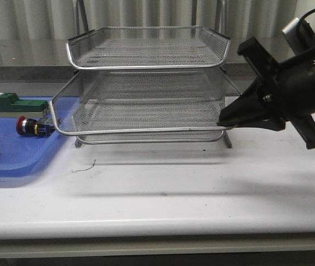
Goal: Place button on rack with both arms
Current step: 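Pull the middle wire tray out toward the robot with the right gripper, then open the right gripper and withdraw it from the tray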
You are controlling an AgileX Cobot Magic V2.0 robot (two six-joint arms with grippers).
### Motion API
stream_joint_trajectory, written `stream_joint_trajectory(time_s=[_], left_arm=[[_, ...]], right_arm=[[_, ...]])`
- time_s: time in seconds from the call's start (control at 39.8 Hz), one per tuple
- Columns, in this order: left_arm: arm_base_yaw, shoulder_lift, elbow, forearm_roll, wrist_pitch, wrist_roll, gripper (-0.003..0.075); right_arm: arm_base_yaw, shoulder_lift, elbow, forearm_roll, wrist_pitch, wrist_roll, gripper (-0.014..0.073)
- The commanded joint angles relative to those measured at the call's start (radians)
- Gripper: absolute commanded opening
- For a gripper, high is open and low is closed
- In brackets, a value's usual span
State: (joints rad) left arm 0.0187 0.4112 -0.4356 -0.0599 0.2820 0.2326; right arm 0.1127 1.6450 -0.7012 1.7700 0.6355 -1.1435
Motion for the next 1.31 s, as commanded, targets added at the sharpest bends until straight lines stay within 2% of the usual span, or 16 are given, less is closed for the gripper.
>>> stream_joint_trajectory(time_s=[0.0,0.18,0.48,0.55,0.63,0.68,0.73,0.78,0.88,0.98,1.03,1.11,1.21,1.28], left_arm=[[0.003,0.014,-0.034,-0.009,-0.071,-0.001,0.0585],[0.003,0.014,-0.034,-0.009,-0.071,-0.001,0.0585],[0.003,0.014,-0.034,-0.009,-0.071,-0.001,0.0585],[0.003,0.014,-0.034,-0.009,-0.071,-0.001,0.0585],[0.003,0.014,-0.034,-0.009,-0.071,-0.001,0.0585],[0.003,0.014,-0.034,-0.009,-0.071,-0.001,0.0585],[0.003,0.014,-0.034,-0.009,-0.071,-0.001,0.0585],[0.003,0.014,-0.034,-0.009,-0.071,-0.001,0.0585],[0.003,0.014,-0.034,-0.009,-0.071,-0.001,0.0585],[0.003,0.014,-0.034,-0.009,-0.071,-0.001,0.0585],[0.003,0.014,-0.034,-0.009,-0.071,-0.001,0.0585],[0.003,0.014,-0.034,-0.009,-0.071,-0.001,0.0585],[0.003,0.014,-0.034,-0.009,-0.071,-0.001,0.0585],[0.003,0.014,-0.034,-0.009,-0.071,-0.001,0.0585]], right_arm=[[-0.002,-0.08,0.054,0.028,0.064,-0.065,0.0066],[-0.002,-0.128,0.139,0.045,0.082,-0.088,0.0066],[-0.002,-0.131,0.145,0.06,0.079,-0.104,0.008],[-0.002,-0.131,0.145,0.062,0.08,-0.12,0.0162],[-0.002,-0.131,0.14,0.062,0.082,-0.124,0.0284],[-0.002,-0.131,0.137,0.062,0.088,-0.125,0.0398],[-0.002,-0.132,0.137,0.062,0.094,-0.13,0.0466],[-0.003,-0.138,0.137,0.062,0.095,-0.139,0.0502],[-0.013,-0.168,0.137,0.06,0.083,-0.154,0.0501],[-0.043,-0.23,0.134,0.043,0.07,-0.156,0.0426],[-0.058,-0.266,0.126,0.01,0.061,-0.156,0.0353],[-0.067,-0.32,0.1,-0.06,0.04,-0.141,0.0196],[-0.067,-0.377,0.046,-0.203,0.014,-0.056,0.0017],[-0.067,-0.405,-0.003,-0.334,0.007,0.025,-0.0059]])
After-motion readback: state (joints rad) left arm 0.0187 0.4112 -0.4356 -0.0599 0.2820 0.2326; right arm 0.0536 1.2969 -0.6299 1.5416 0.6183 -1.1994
